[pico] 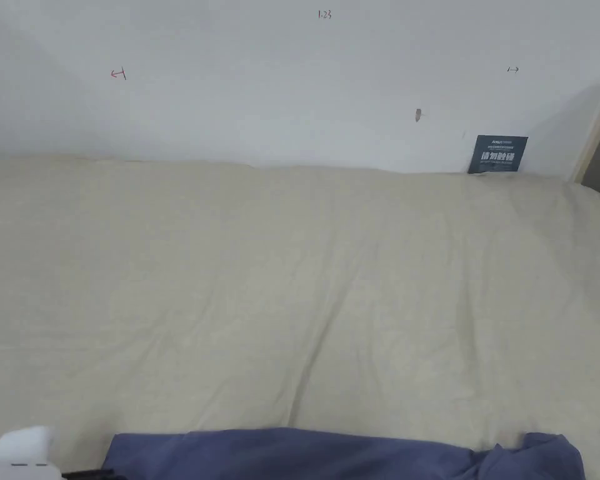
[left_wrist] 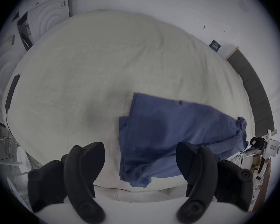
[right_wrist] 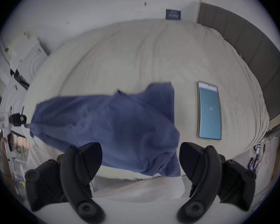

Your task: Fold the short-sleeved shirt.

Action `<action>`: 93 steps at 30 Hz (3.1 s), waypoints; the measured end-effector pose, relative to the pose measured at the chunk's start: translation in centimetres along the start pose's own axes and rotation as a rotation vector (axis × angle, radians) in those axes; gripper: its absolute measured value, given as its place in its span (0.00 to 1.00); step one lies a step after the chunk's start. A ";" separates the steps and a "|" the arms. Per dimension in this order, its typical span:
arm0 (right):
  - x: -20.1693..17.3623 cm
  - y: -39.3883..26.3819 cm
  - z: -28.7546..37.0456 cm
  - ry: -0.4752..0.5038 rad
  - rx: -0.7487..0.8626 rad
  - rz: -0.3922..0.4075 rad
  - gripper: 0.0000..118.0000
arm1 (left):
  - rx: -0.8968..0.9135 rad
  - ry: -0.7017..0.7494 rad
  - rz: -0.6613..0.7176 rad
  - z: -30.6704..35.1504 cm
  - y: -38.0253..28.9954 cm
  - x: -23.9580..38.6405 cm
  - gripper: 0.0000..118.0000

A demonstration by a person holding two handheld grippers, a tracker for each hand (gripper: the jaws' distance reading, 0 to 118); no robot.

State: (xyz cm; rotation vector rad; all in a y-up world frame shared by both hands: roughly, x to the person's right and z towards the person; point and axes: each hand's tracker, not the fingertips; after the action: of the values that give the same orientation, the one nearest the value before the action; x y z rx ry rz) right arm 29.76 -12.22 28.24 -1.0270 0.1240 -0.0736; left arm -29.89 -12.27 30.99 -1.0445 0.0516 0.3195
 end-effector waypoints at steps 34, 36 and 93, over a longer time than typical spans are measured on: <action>-24.5 -3.1 -2.2 0.348 0.023 0.358 0.03 | 0.036 -0.086 0.112 -1.7 -3.4 -5.0 0.75; -25.0 -2.9 -2.3 0.334 0.017 0.358 0.03 | 0.075 -0.102 0.142 -2.5 -2.8 -5.5 0.86; -14.0 -2.9 0.2 0.262 0.057 0.129 0.03 | 0.021 -0.395 -0.188 -1.4 3.3 13.9 0.06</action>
State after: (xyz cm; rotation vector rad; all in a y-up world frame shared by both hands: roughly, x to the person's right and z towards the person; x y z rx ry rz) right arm 15.87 -11.84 31.82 -0.9469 0.4242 -0.0938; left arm -17.42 -8.68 24.80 -0.9423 -0.3949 0.3478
